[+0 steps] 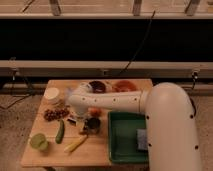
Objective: Place eraser in plastic cup
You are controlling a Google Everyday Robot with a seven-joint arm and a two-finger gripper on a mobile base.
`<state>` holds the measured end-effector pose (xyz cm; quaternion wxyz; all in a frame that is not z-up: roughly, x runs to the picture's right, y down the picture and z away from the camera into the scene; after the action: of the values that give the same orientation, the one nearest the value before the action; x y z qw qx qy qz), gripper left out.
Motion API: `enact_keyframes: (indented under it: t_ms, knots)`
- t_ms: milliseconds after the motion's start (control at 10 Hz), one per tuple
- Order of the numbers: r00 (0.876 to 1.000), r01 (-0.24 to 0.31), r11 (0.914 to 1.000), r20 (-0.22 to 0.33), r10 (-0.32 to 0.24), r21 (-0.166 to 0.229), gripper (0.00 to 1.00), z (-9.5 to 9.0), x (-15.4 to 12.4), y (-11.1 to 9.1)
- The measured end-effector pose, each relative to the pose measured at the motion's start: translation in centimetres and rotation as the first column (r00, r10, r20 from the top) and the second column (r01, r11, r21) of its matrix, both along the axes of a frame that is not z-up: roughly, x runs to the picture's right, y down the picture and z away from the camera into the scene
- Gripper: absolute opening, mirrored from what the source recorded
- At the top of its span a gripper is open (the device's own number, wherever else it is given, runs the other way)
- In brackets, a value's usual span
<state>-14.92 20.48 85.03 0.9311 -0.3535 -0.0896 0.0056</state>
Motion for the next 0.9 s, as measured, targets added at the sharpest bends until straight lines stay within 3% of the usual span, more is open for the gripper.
enact_keyframes:
  t_ms: [300,500,900]
  knots:
    - [0.999,0.017,0.9998,0.03,-0.017,0.008,0.16,-0.7,-0.4,0.2]
    - [0.997,0.024,0.9997,0.08,-0.025,0.005,0.01,-2.5,-1.4,-0.3]
    - [0.979,0.038,0.9993,0.202,-0.038,0.004,0.0,-7.6,-3.7,-3.7]
